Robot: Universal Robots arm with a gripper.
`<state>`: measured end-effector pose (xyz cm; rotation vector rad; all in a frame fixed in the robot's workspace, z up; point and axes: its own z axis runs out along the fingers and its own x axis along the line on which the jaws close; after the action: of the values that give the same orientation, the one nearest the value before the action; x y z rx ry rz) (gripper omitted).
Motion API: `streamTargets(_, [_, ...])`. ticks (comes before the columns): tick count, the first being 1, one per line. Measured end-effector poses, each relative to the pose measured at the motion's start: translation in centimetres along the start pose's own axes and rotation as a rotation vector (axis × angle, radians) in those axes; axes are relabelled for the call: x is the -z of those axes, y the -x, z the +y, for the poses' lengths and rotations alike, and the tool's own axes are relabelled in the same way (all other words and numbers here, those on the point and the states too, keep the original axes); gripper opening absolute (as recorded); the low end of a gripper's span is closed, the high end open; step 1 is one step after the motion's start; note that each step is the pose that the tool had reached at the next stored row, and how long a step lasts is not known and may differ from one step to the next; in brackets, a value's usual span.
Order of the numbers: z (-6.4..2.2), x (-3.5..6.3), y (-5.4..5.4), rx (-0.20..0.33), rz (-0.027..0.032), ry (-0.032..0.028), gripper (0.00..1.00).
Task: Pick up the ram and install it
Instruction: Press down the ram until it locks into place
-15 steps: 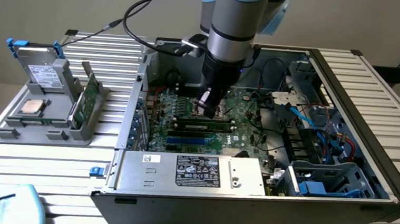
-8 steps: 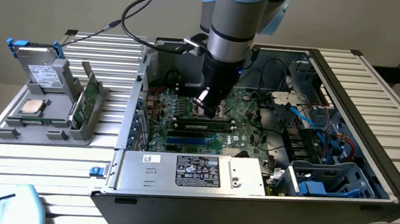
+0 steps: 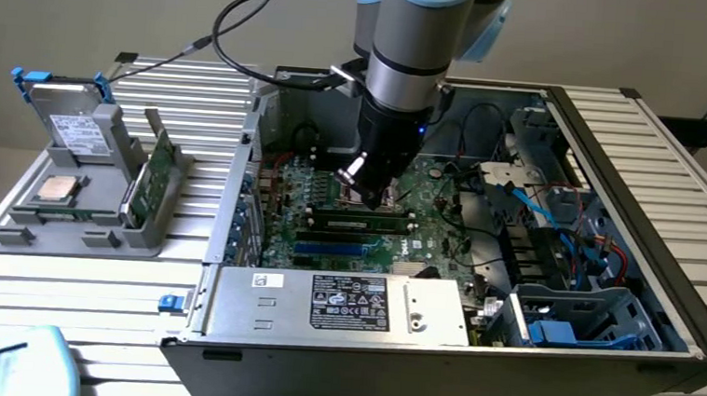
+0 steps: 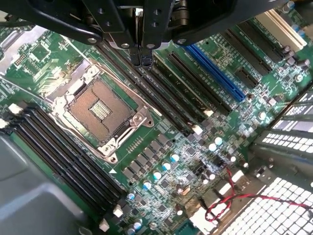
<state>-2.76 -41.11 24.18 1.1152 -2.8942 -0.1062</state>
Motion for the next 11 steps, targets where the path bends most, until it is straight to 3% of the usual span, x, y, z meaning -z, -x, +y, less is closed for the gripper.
streamTargets(11, [-0.01, -0.16, 0.0, -0.168, -0.0122, 0.0008, 0.11])
